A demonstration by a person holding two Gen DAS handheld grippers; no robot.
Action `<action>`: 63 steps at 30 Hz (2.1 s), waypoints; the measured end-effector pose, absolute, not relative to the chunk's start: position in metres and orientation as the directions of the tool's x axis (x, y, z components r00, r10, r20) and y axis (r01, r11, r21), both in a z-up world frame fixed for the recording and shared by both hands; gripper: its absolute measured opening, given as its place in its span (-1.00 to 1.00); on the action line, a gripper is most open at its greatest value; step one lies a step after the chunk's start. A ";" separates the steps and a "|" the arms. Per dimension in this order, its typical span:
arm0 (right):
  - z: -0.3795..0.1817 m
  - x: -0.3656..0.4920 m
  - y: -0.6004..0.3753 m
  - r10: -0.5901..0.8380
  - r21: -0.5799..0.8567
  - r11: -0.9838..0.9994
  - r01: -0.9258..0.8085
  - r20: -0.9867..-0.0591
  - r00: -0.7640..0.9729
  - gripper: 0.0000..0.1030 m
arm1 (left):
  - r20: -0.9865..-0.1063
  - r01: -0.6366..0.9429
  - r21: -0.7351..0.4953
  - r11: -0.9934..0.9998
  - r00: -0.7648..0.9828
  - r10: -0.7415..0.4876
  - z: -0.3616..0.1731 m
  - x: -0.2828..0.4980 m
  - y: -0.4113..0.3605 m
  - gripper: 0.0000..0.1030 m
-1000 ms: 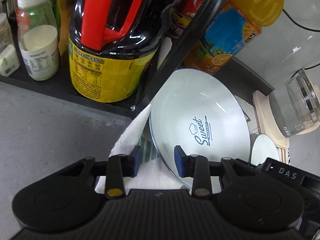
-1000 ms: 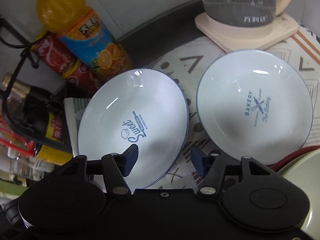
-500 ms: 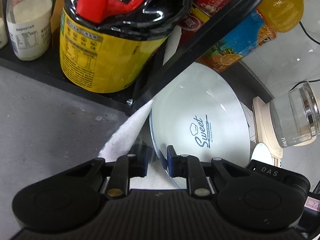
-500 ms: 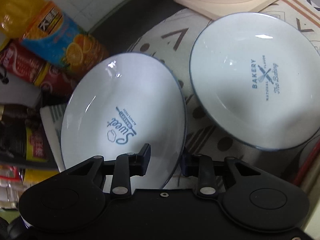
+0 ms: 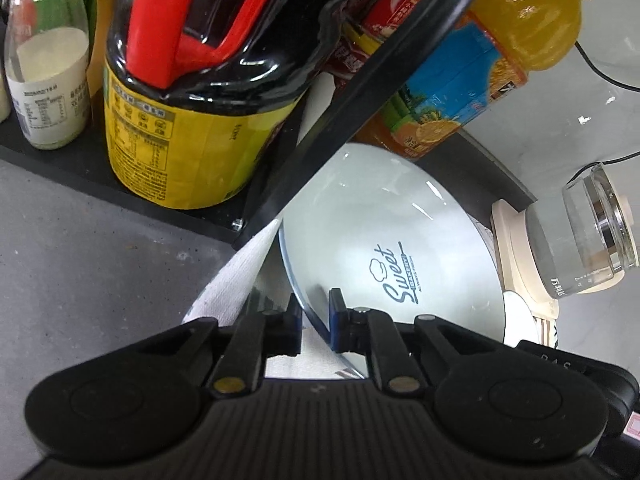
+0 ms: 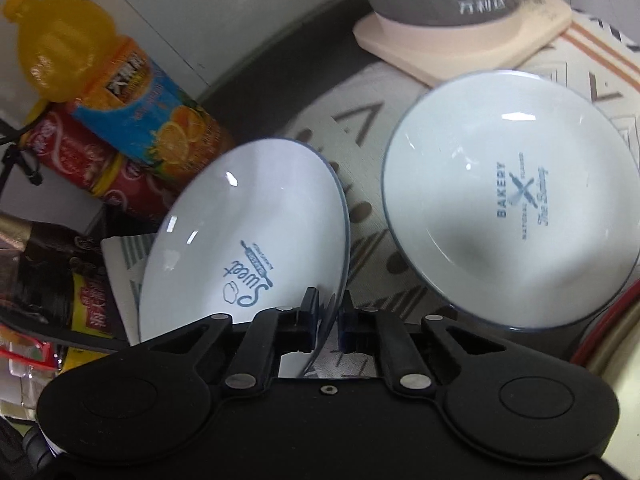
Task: Organize plates and bowls
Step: 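Lift the 'Sweet' plate with both grippers over the orange-flower plate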
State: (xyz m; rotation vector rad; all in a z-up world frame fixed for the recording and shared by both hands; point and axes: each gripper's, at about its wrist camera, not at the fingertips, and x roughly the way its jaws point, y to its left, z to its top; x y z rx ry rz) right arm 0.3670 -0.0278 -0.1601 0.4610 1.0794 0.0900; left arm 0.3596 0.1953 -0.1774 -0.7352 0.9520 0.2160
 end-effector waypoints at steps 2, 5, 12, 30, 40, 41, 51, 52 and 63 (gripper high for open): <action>-0.155 0.366 -0.027 0.291 0.394 0.911 0.123 -0.824 0.486 -0.82 | -0.806 -0.479 -0.468 0.743 0.575 -0.137 -0.175 0.358 0.193 -0.79; -0.147 0.363 -0.028 0.293 0.391 0.914 0.110 -0.821 0.490 -0.81 | -0.806 -0.477 -0.462 0.748 0.577 -0.130 -0.170 0.353 0.188 -0.78; -0.127 0.350 -0.032 0.318 0.402 0.914 0.058 -0.799 0.511 -0.80 | -0.793 -0.482 -0.443 0.756 0.603 -0.081 -0.150 0.335 0.173 -0.78; -0.103 0.286 -0.047 0.406 0.424 0.902 -0.084 -0.764 0.502 -0.78 | -0.788 -0.557 -0.392 0.733 0.614 0.045 -0.121 0.246 0.149 -0.77; -0.103 0.245 -0.047 0.445 0.423 0.892 -0.160 -0.756 0.481 -0.78 | -0.792 -0.598 -0.371 0.711 0.603 0.094 -0.119 0.193 0.139 -0.78; -0.103 0.240 -0.046 0.439 0.412 0.896 -0.167 -0.762 0.476 -0.78 | -0.793 -0.604 -0.370 0.706 0.601 0.098 -0.120 0.188 0.139 -0.78; -0.105 0.202 -0.046 0.424 0.362 0.905 -0.221 -0.777 0.465 -0.77 | -0.804 -0.626 -0.353 0.696 0.583 0.116 -0.124 0.154 0.127 -0.78; -0.105 0.199 -0.047 0.424 0.362 0.906 -0.221 -0.778 0.463 -0.77 | -0.806 -0.628 -0.351 0.695 0.580 0.117 -0.125 0.151 0.126 -0.78; -0.114 0.174 -0.051 0.406 0.342 0.914 -0.219 -0.796 0.449 -0.77 | -0.834 -0.641 -0.342 0.687 0.544 0.093 -0.139 0.128 0.117 -0.76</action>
